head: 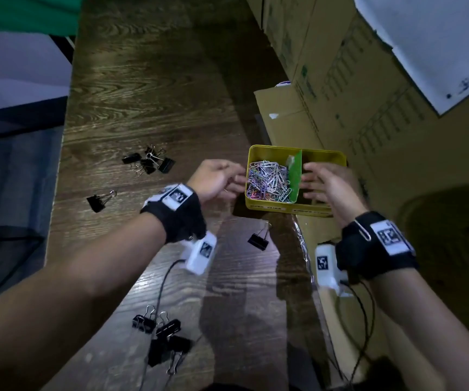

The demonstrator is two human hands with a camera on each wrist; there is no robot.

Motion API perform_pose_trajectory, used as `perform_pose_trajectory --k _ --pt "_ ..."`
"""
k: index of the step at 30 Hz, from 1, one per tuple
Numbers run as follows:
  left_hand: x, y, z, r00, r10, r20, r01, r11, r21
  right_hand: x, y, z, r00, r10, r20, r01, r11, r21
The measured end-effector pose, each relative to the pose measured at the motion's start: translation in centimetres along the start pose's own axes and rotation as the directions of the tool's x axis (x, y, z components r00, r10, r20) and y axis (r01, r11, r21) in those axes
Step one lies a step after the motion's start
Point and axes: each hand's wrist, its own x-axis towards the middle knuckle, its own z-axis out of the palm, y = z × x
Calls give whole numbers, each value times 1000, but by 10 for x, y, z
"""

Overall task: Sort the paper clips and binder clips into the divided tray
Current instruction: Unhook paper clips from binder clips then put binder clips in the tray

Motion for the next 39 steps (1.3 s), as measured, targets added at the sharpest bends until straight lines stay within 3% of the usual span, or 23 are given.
perform_pose_trajectory --k 2,4,6,9,11,13,16,18,21,22,26,30,33,35,37,39 --pt "-19 -21 -16 992 119 36 -124 960 253 -17 13 -8 979 -99 -175 87 993 -77" --pt "-42 -48 -34 958 236 164 -287 736 613 -35 34 -13 918 -160 -363 77 970 -231" --pt "-70 -80 -49 910 219 353 -415 472 778 -46 59 -13 867 -192 -459 22 937 -349" --pt "-109 -133 -64 723 224 653 -689 155 708 -51 97 -6 821 -305 -482 60 887 -458" --pt "-133 -165 -74 627 139 767 -772 -20 635 -50 118 1 791 -345 -505 22 841 -541" --pt "-153 -196 -79 577 43 816 -804 -147 576 -48 133 6 806 -288 -517 -106 790 -604" --pt "-173 -241 -86 487 -35 873 -842 -285 459 -44 152 17 881 -63 -470 -276 738 -616" --pt "-174 -259 -92 451 -42 892 -842 -353 409 -45 162 29 915 -42 -400 -251 718 -649" --pt "-164 -268 -97 468 -48 882 -803 -439 402 -55 165 60 957 -91 -277 -139 692 -708" --pt "-161 -270 -99 474 -17 880 -790 -450 417 -60 164 73 970 -93 -224 -96 700 -708" --pt "-131 -250 -106 616 118 779 -690 -397 606 -73 165 128 995 -96 -37 41 703 -710" --pt "-91 -214 -110 729 55 682 -626 -349 697 -73 163 170 986 -109 124 165 620 -767" --pt "-65 -191 -113 799 -5 601 -572 -314 758 -63 149 192 966 -82 244 239 633 -736" --pt "-59 -171 -127 805 47 591 -567 -234 790 -51 135 197 957 -97 275 272 639 -720" --pt "-59 -158 -154 814 259 520 -505 -128 854 -36 116 197 952 -166 258 300 675 -674" --pt "-57 -155 -192 851 467 239 -327 117 938 -20 99 194 947 -244 208 320 689 -651"
